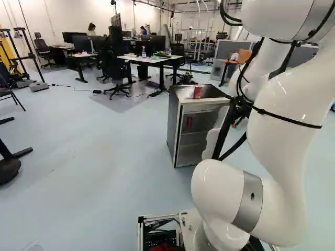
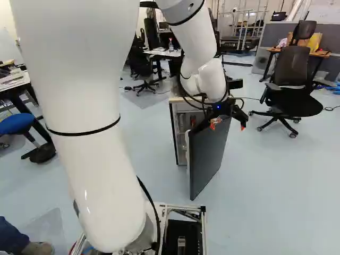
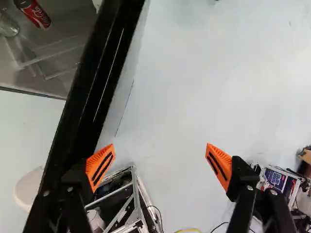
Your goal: Grab a drink from the fridge
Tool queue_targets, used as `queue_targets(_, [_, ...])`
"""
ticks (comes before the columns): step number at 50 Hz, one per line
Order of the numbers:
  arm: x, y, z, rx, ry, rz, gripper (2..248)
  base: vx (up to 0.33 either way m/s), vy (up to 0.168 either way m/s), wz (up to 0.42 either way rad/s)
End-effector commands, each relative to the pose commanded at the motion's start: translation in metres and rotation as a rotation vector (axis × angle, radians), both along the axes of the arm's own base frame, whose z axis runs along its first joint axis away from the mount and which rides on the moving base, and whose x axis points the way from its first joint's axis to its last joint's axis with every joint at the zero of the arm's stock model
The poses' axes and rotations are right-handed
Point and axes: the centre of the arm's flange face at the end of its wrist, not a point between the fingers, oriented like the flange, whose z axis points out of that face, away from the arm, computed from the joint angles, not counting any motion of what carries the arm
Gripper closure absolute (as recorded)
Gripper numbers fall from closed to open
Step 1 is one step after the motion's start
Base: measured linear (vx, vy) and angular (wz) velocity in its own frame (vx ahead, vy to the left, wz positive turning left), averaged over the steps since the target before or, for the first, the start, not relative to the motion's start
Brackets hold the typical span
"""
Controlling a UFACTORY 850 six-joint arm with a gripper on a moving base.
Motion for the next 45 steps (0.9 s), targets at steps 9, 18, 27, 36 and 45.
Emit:
queue_targets(9, [0.009, 0.007, 0.001, -0.016, -0.006, 0.046, 3, 0.000, 0.000, 0.000])
queue_targets(18, [0.018, 0.013, 0.001, -0.032, -0.010, 0.091, 3, 0.000, 0.000, 0.000])
queue_targets(27, [0.028, 0.018, 0.001, -0.046, -0.012, 0.130, 3, 0.000, 0.000, 0.000])
queue_targets(36, [0.036, 0.022, 0.001, -0.053, -0.010, 0.154, 3, 0.000, 0.000, 0.000])
queue_targets(45, [0.045, 0.025, 0.001, -0.060, -0.009, 0.177, 3, 0.000, 0.000, 0.000])
